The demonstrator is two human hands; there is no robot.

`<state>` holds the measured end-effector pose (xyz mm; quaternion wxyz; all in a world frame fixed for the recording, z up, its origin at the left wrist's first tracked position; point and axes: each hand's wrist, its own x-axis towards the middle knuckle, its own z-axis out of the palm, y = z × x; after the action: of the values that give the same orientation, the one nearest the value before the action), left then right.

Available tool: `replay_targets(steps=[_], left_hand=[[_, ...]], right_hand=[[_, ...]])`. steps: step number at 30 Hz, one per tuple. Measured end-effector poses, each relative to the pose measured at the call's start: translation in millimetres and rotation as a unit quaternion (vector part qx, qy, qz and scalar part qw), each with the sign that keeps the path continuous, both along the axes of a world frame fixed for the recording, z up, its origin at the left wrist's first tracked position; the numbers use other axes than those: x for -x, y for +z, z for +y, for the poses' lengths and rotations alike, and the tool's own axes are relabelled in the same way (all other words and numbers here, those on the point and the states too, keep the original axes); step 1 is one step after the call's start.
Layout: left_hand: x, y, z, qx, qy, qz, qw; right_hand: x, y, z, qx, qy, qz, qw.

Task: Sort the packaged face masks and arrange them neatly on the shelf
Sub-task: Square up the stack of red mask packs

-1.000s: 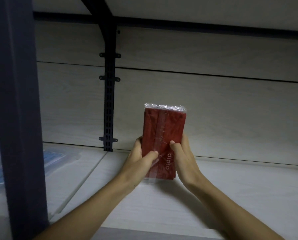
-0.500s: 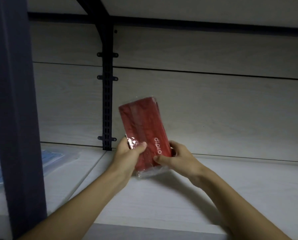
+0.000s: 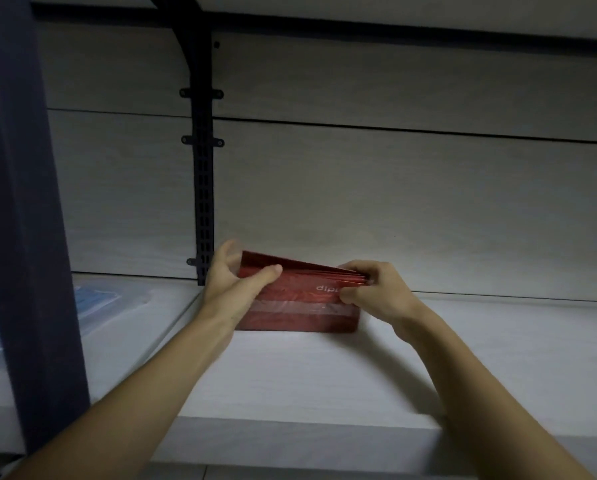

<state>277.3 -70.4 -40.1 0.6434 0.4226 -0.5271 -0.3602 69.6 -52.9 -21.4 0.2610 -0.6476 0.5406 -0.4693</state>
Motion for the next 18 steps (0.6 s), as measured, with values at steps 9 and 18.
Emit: replay_targets(steps=[9, 18], left_hand=[[-0.3, -10.7, -0.8, -0.054, -0.048, -0.067, 0.995], [-1.0, -16.8, -5.3, -0.097, -0.073, -0.064, 0.990]], right_hand=[[4.2, -6.8, -9.4, -0.029, -0.068, -0.159, 0.984], [-1.6, -11.8, -10.9, -0.019, -0.081, -0.185, 0.979]])
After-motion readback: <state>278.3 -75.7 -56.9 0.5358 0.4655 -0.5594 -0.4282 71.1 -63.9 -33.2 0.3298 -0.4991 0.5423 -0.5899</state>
